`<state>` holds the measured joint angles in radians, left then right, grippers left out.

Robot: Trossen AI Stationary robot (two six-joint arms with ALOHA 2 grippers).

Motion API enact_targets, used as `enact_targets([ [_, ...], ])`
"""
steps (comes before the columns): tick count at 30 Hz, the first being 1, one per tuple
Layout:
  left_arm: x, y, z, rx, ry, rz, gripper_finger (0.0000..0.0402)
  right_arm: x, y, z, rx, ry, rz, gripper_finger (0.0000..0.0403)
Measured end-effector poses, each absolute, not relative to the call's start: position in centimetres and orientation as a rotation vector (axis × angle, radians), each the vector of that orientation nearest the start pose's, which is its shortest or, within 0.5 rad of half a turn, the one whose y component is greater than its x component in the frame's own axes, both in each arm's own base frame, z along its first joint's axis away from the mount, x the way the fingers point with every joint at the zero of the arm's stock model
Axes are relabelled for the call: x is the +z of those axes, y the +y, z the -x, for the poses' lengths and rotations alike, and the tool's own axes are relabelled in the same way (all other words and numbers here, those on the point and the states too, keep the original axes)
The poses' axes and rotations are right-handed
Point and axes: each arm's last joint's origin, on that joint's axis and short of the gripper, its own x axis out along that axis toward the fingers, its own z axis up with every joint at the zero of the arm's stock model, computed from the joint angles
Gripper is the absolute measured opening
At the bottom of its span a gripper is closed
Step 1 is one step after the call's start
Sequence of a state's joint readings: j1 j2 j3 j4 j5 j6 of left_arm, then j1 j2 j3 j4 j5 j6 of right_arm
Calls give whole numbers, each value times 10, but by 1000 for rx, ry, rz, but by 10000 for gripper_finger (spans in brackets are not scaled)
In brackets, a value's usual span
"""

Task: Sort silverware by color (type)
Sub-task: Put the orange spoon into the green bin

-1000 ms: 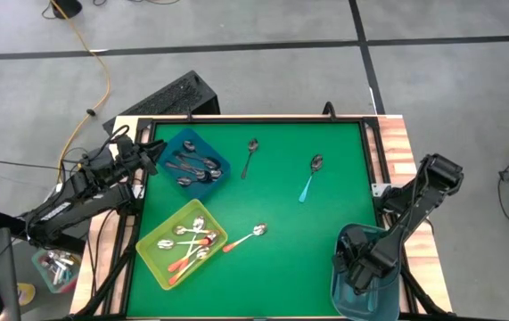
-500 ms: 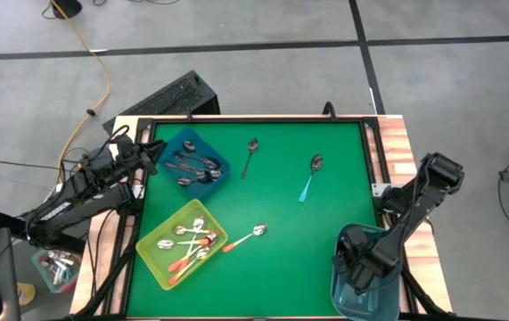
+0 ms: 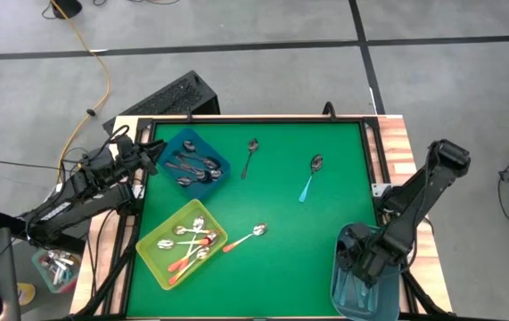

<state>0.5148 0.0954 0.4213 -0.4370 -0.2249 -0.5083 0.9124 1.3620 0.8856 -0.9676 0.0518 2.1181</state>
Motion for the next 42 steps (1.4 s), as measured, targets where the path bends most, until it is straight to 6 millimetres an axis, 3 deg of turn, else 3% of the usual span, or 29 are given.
enact_targets([
  [8, 253, 38, -54, 751, -79, 503, 110, 236, 154, -138, -665, 1257, -1116, 95],
  [14, 253, 38, -54, 751, -79, 502, 110, 258, 138, -150, -459, 1065, -1135, 95],
  [20, 253, 38, -54, 751, -79, 502, 110, 280, 126, -178, -237, 771, -1072, 95],
  [26, 253, 38, -54, 751, -80, 505, 110, 290, 110, -224, -90, 517, -842, 95],
  [32, 253, 38, -54, 751, -81, 510, 110, 277, 92, -266, -3, 457, -660, 95],
  [37, 253, 38, -54, 750, -81, 510, 110, 248, 75, -292, -40, 529, -594, 99],
  [42, 252, 38, -54, 755, -66, 512, 110, 217, 64, -309, -69, 644, -592, 133],
])
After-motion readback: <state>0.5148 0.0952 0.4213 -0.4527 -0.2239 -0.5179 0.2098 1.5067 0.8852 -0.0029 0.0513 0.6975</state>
